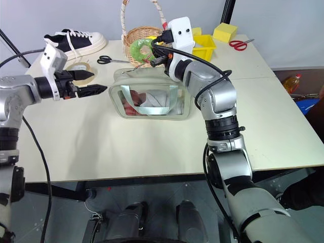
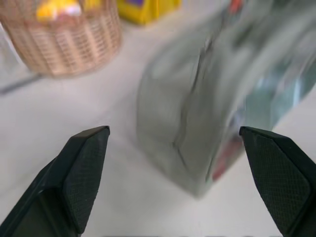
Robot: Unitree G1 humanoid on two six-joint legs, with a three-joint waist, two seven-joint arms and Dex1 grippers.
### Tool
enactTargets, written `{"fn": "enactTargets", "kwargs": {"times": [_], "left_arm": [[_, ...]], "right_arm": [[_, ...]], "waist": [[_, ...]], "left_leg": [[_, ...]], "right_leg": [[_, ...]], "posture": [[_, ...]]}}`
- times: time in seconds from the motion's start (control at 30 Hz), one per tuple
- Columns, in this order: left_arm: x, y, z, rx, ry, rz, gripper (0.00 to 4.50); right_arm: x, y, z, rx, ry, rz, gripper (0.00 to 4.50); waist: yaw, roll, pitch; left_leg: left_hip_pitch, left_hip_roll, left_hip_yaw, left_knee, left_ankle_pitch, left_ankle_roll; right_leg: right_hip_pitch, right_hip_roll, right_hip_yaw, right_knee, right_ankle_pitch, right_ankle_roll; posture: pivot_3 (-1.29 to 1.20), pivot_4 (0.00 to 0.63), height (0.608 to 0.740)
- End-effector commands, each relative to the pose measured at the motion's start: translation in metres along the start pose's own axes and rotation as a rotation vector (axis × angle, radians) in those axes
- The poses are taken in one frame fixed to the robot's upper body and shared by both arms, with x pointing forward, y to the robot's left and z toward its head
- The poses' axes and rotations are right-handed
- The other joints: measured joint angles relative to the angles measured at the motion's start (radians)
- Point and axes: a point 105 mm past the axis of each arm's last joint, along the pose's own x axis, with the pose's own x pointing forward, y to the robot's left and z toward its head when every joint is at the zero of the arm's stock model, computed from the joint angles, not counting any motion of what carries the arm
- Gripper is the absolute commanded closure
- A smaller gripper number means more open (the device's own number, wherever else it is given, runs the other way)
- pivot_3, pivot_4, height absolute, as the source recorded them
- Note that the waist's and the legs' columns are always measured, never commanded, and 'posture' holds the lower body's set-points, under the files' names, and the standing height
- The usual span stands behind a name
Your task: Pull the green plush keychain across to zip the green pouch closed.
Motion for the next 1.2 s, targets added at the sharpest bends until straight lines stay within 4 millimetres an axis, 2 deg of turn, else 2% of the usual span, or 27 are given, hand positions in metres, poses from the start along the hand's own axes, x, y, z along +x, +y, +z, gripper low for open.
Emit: {"fn": "enactTargets", "kwargs": {"times": [0.03, 0.17, 0.33, 0.43, 0.67, 0.87, 0.97, 1.13, 1.2], "left_arm": [[0.002, -0.007, 0.014, 0.023, -0.05, -0.05, 0.02], [0.013, -0.021, 0.01, 0.081, -0.02, -0.11, 0.02], [0.032, -0.023, 0.008, 0.154, -0.016, -0.113, 0.02], [0.036, -0.023, 0.009, 0.165, -0.03, -0.117, 0.86], [0.03, -0.021, 0.012, 0.165, -0.025, -0.114, 4.32], [0.023, -0.022, -0.002, 0.125, 0.006, -0.1, 4.42], [0.017, -0.013, -0.011, 0.145, 0.034, -0.048, 4.42], [0.013, -0.009, -0.01, 0.171, 0.044, -0.041, 4.42], [0.012, -0.007, -0.01, 0.178, 0.045, -0.036, 4.42]], "right_arm": [[-0.001, 0.014, 0.029, -0.03, -0.082, 0.049, 4.5], [0.0, 0.017, 0.032, -0.029, -0.087, 0.06, 4.5], [0.002, 0.022, 0.033, -0.023, -0.085, 0.075, 4.5], [0.002, 0.021, 0.031, -0.024, -0.078, 0.07, 4.5], [-0.002, 0.006, 0.027, -0.034, -0.063, 0.012, 4.5], [-0.014, -0.023, 0.027, -0.056, -0.057, -0.09, 4.5], [-0.026, -0.042, 0.023, -0.072, -0.035, -0.157, 4.5], [-0.035, -0.061, 0.018, -0.101, 0.001, -0.23, 4.5], [-0.04, -0.076, 0.015, -0.122, 0.022, -0.302, 4.5]], "waist": [[0.0, 0.0, 0.0], [0.0, 0.0, 0.0], [0.001, 0.0, 0.0], [0.0, 0.0, 0.0], [0.0, 0.0, 0.0], [-0.001, 0.0, 0.0], [0.001, 0.0, 0.0], [0.0, 0.0, 0.0], [0.0, 0.0, 0.0]], "left_leg": [[0.0, 0.0, 0.0, 0.0, 0.0, 0.0], [0.0, 0.0, 0.0, 0.0, 0.0, 0.0], [0.0, 0.0, 0.0, 0.0, 0.0, 0.0], [0.0, 0.0, 0.0, 0.0, 0.0, 0.0], [0.0, 0.0, 0.0, 0.0, 0.0, 0.0], [0.0, 0.0, 0.0, 0.0, 0.0, 0.0], [0.0, 0.0, -0.001, 0.0, 0.0, 0.0], [0.0, 0.0, 0.0, 0.0, 0.0, 0.0], [0.0, 0.0, 0.0, 0.0, 0.0, 0.0]], "right_leg": [[0.0, 0.0, 0.0, 0.0, 0.0, 0.0], [0.0, 0.0, 0.0, 0.0, 0.0, 0.0], [0.0, 0.0, 0.0, 0.0, 0.0, 0.0], [0.0, 0.0, 0.0, 0.0, 0.0, 0.0], [0.0, 0.0, 0.0, 0.0, 0.0, 0.0], [0.0, 0.0, 0.0, 0.0, 0.0, 0.0], [0.0, 0.0, 0.0, 0.0, 0.0, 0.0], [0.0, 0.0, 0.0, 0.0, 0.0, 0.0], [0.0, 0.0, 0.001, 0.0, 0.0, 0.0]], "posture": [[0.0, 0.15, 0.74], [0.0, 0.15, 0.74], [0.0, 0.15, 0.74], [0.0, 0.15, 0.74], [0.0, 0.15, 0.74], [0.0, 0.15, 0.74], [0.0, 0.15, 0.74], [0.0, 0.15, 0.74], [0.0, 0.15, 0.74]]}}
